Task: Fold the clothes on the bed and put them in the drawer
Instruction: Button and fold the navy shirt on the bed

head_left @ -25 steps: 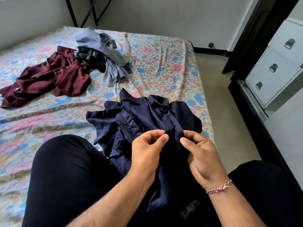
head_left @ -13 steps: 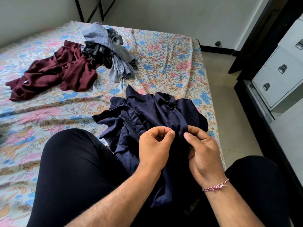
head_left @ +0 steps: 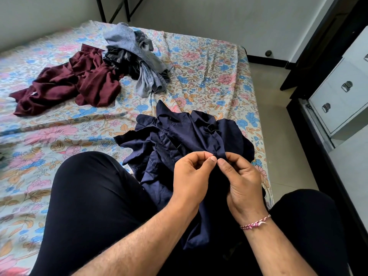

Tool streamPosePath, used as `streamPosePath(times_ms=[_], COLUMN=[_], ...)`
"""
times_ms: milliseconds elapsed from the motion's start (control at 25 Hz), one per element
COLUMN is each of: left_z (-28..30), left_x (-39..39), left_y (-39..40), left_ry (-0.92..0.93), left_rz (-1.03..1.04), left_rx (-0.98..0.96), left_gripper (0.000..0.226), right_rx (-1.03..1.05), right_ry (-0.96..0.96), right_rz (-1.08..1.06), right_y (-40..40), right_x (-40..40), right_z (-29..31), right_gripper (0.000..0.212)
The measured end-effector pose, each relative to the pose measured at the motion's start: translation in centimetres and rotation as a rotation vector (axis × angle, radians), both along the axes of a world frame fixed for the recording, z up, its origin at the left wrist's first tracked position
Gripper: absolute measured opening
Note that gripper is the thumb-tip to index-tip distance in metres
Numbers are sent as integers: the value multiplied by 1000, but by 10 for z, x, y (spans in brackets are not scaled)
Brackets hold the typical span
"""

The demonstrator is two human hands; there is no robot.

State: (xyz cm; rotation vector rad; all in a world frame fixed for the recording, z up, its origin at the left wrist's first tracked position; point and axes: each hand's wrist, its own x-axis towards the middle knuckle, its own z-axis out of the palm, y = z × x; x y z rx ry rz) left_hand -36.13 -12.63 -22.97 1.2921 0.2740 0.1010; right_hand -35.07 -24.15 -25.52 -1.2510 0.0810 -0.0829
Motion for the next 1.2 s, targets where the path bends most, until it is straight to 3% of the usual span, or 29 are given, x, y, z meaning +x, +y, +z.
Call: streamPosePath(times_ms=[120, 240, 400, 600, 840, 1080, 1200], left_z=[2, 1, -5, -10, -10, -21, -18], left_x=[0, 1, 5, 13, 13, 16, 15], left_y=[0, 1, 4, 8, 7, 9, 7], left_ry=[31, 58, 62, 67, 146, 75, 102], left_rz=[16, 20, 19, -16, -20, -102, -75], left_rx=[-6, -4, 83, 222, 126, 288, 207], left_gripper=[7, 9, 12, 11, 14, 12, 14], right_rx=[-4, -6, -77, -440, -846, -863, -798], right_ry=[-9, -26, 0, -188, -332, -342, -289], right_rz=[-6, -3, -35, 55, -35, -25, -20], right_y=[0, 1, -3, -14, -12, -11, -10], right_x=[-1, -2, 3, 10, 12, 12, 12], right_z=[4, 8, 9, 12, 6, 6, 4], right_gripper=[56, 12, 34, 26, 27, 29, 29])
